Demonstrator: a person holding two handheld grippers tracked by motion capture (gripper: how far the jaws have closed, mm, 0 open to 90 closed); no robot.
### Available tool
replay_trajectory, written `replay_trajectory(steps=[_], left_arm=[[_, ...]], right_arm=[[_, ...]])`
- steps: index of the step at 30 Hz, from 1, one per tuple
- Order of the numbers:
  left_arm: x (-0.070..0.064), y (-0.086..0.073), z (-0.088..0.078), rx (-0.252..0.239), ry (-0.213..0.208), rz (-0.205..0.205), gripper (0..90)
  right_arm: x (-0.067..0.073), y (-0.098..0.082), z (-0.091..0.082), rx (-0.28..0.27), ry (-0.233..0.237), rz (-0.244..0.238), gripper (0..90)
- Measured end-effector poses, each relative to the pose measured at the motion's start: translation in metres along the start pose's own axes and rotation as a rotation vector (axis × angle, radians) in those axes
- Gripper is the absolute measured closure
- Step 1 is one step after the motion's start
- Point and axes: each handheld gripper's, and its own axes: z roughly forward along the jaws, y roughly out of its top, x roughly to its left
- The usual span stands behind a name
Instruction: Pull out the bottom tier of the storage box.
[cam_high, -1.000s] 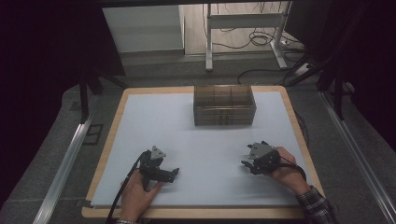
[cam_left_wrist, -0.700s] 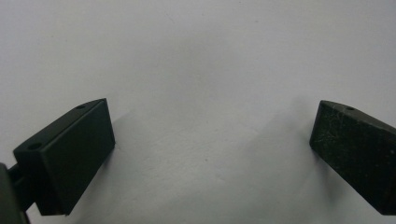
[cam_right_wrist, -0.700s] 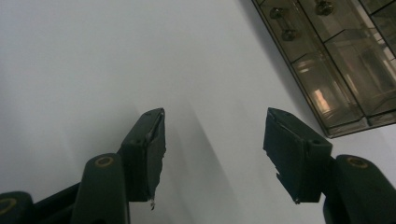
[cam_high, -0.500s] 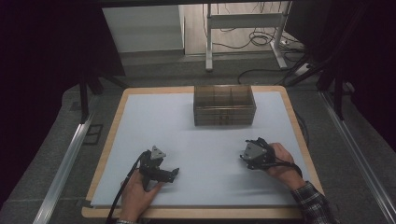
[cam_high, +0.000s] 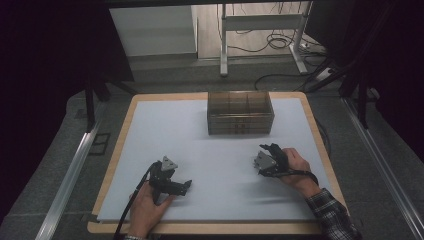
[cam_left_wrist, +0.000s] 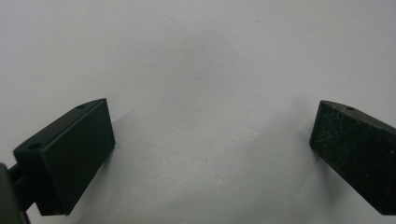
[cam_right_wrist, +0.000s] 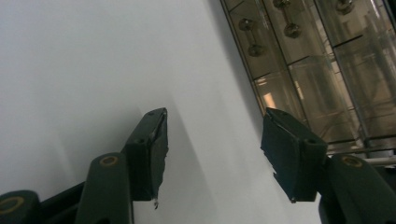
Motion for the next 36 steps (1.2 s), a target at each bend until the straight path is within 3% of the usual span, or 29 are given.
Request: replay_trajectory(steps=[6,11,22,36], left_arm=[[0.0,0.0,0.0,0.0,0.0,0.0,0.0],[0.0,0.0,0.0,0.0,0.0,0.0,0.0],[0.0,0.0,0.0,-0.002,-0.001,-0.002,0.0],[0.0,0.0,0.0,0.0,-0.001,0.0,0.0]], right_arm=[[-0.002,0.001,0.007,0.018,-0.022,-0.036,46.0],[-0.002,0.005,0.015,0.029,-0.073,-0.085,46.9],[-0.001,0.011,0.031,0.041,-0.097,-0.128,47.3],[0.002,0.023,0.047,0.075,-0.215,-0.253,50.9]])
